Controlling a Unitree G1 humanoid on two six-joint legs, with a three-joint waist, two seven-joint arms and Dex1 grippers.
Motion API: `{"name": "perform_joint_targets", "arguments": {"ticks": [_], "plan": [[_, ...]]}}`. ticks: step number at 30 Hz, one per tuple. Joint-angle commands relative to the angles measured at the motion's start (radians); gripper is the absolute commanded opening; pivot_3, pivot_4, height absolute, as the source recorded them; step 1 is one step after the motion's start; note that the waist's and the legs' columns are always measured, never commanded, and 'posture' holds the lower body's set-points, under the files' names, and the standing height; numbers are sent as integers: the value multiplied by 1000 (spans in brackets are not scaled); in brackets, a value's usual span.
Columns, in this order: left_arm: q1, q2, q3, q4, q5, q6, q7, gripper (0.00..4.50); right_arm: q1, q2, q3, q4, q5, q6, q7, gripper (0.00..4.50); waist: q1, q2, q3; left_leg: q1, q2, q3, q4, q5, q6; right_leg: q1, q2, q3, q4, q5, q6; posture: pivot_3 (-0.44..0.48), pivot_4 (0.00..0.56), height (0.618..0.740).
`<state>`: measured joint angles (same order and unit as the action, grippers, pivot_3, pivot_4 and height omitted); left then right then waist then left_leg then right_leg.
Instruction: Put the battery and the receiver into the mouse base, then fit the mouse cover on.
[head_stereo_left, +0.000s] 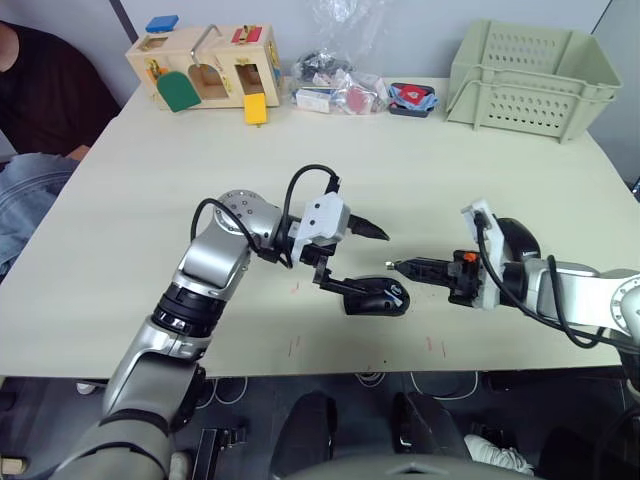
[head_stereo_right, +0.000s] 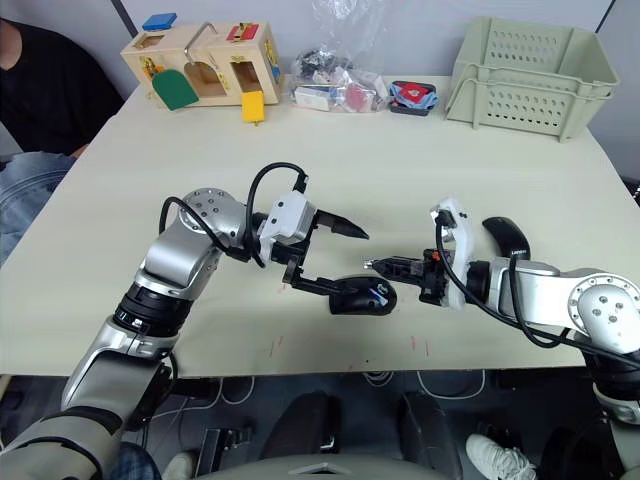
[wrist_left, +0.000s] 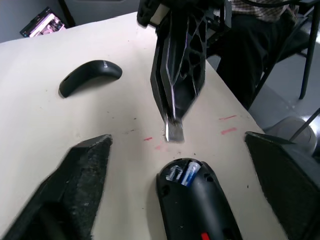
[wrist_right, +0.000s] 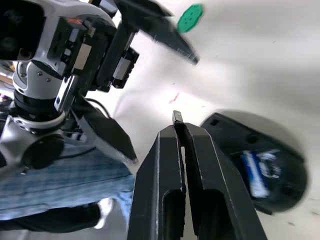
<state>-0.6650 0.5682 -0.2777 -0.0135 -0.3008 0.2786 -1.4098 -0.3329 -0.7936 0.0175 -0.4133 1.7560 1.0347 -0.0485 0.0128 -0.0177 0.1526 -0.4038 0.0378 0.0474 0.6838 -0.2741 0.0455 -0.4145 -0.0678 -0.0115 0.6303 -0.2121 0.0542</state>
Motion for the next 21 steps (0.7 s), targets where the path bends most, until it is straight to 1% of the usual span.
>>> {"name": "perform_joint_targets", "arguments": {"ticks": [1,4,6,9,12,16,18,21], "plan": [[25,10,22,-43,-19,15,20,4381,82,-55,-58,-112,-264,-70,236,0,1,0,0,-1,0,0,0,0,0,-1,0,0,0,0,0,0,150,740],[48,17,14,-42,-1,7,38,4381,138,-120,-53,-146,-422,-94,373,0,1,0,0,-4,0,-2,0,0,0,-2,0,-2,-2,0,0,0,150,740],[62,20,10,-43,3,3,45,4381,159,-141,-65,-151,-462,-97,432,0,1,0,0,-7,0,-2,1,0,0,-5,0,-2,-2,1,1,0,150,740],[96,15,-4,-39,14,-3,62,4381,170,-212,-77,-179,-551,-97,532,0,0,1,0,-9,0,-1,2,0,0,-7,0,-1,-2,1,2,0,150,740],[105,3,-16,-9,39,-21,83,4381,150,-255,-81,-194,-594,-83,578,0,1,1,0,-9,0,-2,2,0,0,-8,0,-2,-2,1,2,0,150,740],[109,-17,-35,22,66,-36,98,4381,96,-279,-80,-209,-620,-56,612,0,1,1,0,-9,0,-2,2,0,0,-8,0,-2,-2,1,2,0,150,740],[113,-29,-49,40,81,-52,101,4381,69,-303,-61,-245,-716,-121,683,0,2,1,0,-9,0,-2,2,0,0,-8,0,-2,-2,1,2,0,150,740],[111,-42,-62,68,101,-74,107,4381,63,-299,-55,-264,-802,-190,746,0,2,1,0,-10,-1,-2,2,0,0,-8,0,-2,-2,1,2,0,150,740]]}}
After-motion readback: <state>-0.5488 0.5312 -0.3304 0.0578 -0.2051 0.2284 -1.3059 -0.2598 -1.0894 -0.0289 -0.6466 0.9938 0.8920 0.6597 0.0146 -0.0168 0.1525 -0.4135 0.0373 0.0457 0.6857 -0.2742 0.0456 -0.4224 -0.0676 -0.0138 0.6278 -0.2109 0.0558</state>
